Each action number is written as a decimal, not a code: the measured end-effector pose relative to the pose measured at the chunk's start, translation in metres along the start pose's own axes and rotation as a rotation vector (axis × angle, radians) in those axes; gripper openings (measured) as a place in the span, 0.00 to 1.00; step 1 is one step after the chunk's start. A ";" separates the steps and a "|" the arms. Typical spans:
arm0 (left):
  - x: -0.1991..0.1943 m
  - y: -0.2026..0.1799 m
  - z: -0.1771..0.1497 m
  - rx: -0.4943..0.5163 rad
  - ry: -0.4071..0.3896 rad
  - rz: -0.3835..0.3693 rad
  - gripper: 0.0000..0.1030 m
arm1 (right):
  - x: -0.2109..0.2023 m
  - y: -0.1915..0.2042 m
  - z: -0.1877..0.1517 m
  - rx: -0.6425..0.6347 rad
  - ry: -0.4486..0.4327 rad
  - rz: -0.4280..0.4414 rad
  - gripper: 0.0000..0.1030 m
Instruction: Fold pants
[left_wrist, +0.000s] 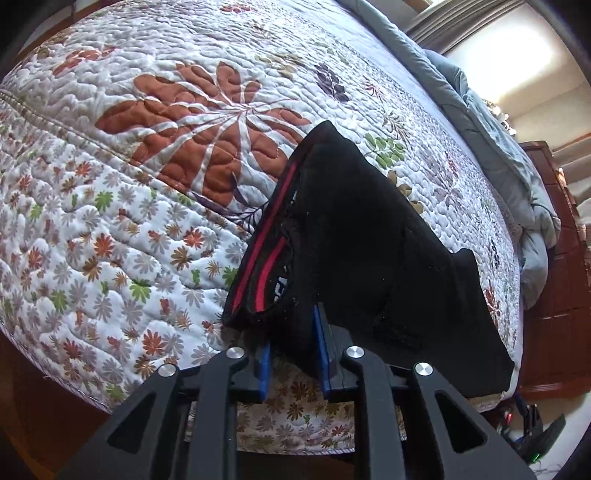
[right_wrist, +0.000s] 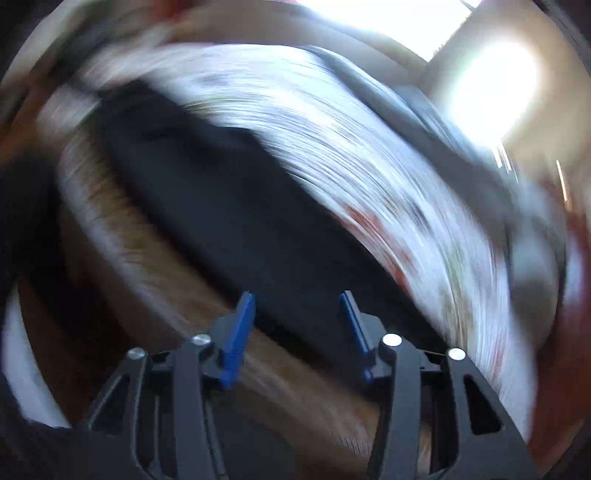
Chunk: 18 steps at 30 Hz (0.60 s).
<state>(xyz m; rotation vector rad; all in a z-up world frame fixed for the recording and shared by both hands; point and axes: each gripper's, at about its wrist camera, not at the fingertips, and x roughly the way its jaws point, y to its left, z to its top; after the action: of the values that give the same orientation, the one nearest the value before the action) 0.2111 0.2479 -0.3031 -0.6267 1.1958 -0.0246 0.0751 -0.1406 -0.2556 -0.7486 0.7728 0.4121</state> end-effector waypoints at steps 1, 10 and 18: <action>0.000 0.000 -0.001 -0.001 -0.004 -0.004 0.18 | 0.008 0.041 0.020 -0.133 -0.043 0.001 0.48; 0.000 0.001 -0.001 0.022 -0.005 -0.002 0.19 | 0.066 0.147 0.099 -0.420 -0.132 -0.033 0.37; 0.003 0.007 0.000 0.016 0.004 -0.039 0.19 | 0.076 0.154 0.104 -0.477 -0.100 -0.033 0.36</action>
<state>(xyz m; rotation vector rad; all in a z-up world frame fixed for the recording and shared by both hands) 0.2101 0.2532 -0.3090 -0.6364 1.1859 -0.0680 0.0837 0.0447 -0.3319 -1.1743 0.5710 0.6097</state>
